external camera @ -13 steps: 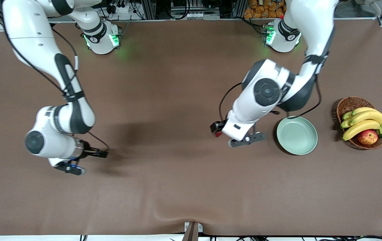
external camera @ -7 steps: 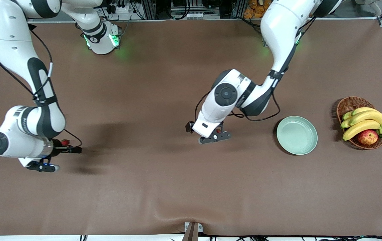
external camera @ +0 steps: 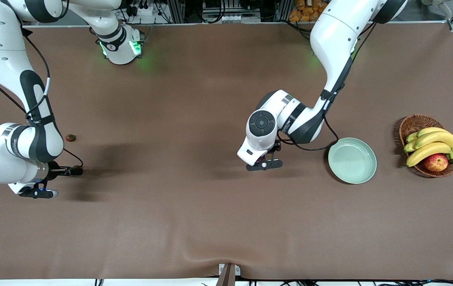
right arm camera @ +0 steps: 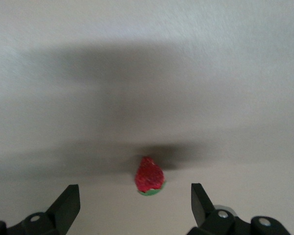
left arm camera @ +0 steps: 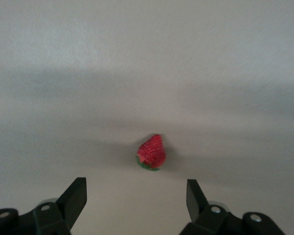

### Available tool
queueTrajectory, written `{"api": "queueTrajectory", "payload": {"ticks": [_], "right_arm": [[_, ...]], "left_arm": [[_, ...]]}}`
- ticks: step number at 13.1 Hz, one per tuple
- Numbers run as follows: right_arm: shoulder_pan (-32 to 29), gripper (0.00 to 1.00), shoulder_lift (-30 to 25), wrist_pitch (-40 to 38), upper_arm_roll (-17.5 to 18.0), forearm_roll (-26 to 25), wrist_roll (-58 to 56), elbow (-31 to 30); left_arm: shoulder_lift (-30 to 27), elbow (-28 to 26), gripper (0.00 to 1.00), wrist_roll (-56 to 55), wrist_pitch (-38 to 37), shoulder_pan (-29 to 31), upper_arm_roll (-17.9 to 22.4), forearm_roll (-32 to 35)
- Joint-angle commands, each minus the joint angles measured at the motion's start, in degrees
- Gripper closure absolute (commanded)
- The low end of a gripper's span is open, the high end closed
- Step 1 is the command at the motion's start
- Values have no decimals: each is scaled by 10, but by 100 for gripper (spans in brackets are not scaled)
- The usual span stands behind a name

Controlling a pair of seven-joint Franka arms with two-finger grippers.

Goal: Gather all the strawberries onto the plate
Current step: 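Grasp the middle strawberry with the left gripper while the right gripper grasps another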

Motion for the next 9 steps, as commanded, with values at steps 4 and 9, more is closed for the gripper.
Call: {"api": "queueTrajectory", "payload": {"ticks": [4, 9], "right_arm": [[-13, 0, 8, 7, 14, -15, -6, -15], [-14, 31, 16, 8, 13, -16, -30, -17]], "left_arm": [[8, -39, 28, 4, 76, 9, -2, 15], [23, -37, 35, -1, 113, 13, -2, 6]]}}
